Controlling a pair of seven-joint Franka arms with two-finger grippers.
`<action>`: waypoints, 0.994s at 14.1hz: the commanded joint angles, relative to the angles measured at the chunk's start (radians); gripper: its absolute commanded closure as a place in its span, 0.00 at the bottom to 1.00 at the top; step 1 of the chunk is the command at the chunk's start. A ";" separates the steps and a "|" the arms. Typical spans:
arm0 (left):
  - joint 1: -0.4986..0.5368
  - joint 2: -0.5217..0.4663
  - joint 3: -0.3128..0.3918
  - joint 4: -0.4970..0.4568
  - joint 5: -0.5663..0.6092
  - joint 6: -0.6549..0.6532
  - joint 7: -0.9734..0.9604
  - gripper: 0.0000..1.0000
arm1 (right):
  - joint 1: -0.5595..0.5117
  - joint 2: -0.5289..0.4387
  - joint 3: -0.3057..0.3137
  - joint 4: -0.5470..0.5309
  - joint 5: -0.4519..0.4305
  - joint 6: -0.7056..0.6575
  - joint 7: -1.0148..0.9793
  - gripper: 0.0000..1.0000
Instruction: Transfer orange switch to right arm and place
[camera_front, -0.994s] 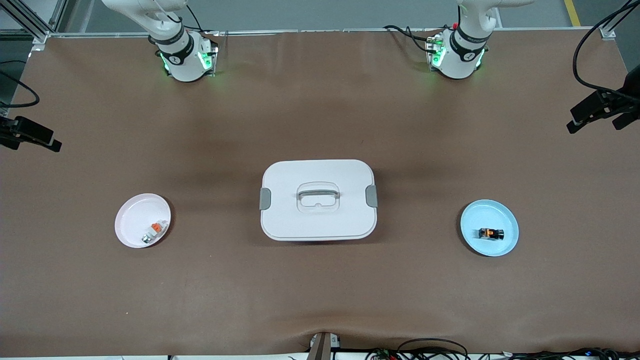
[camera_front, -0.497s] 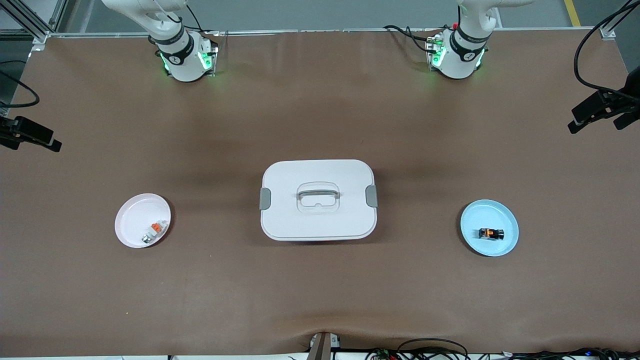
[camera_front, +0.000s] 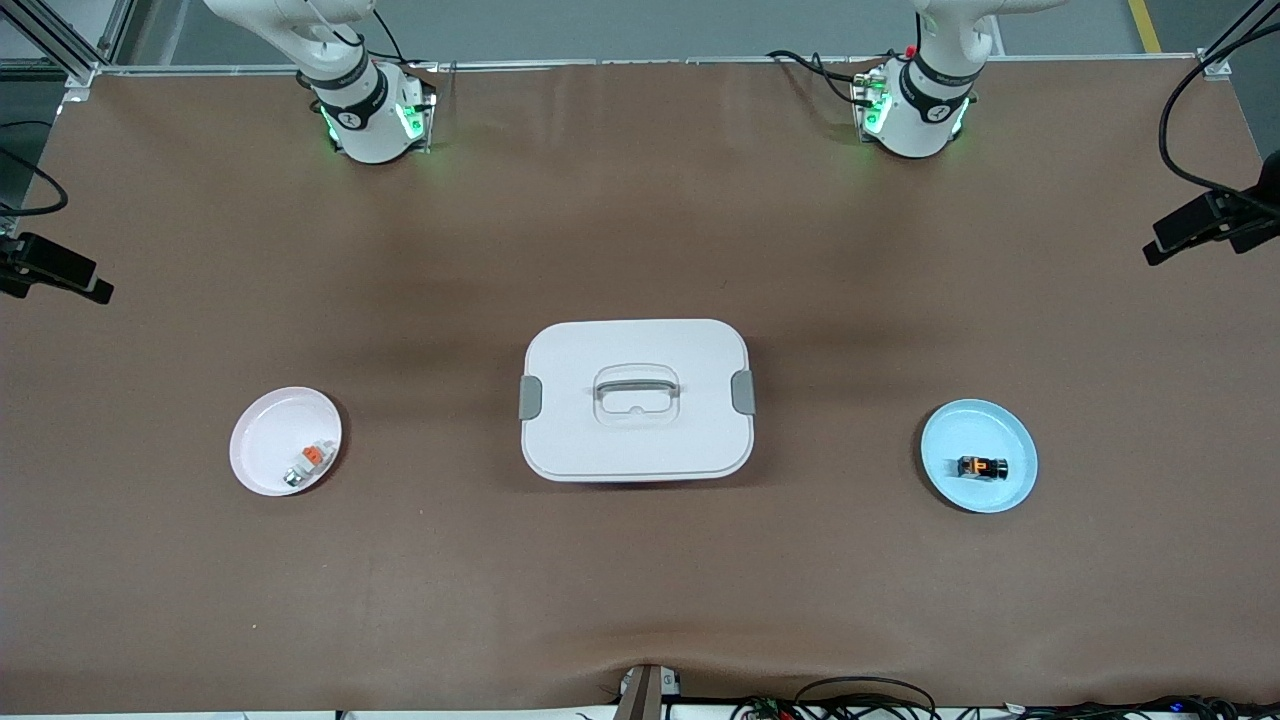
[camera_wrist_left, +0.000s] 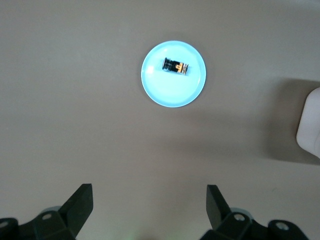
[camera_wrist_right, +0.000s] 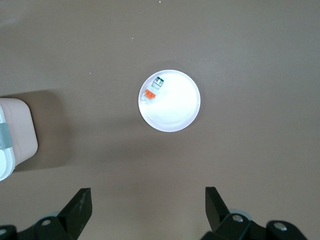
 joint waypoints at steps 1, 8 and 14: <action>-0.003 0.082 -0.007 0.020 0.005 0.015 -0.006 0.00 | -0.006 -0.010 0.010 -0.004 -0.008 -0.001 0.005 0.00; -0.040 0.305 -0.012 0.015 0.044 0.250 0.013 0.00 | 0.013 -0.012 0.015 -0.001 -0.057 -0.005 -0.002 0.00; -0.079 0.473 -0.013 0.016 0.104 0.467 0.013 0.00 | 0.041 -0.015 0.013 0.007 -0.094 -0.001 0.006 0.00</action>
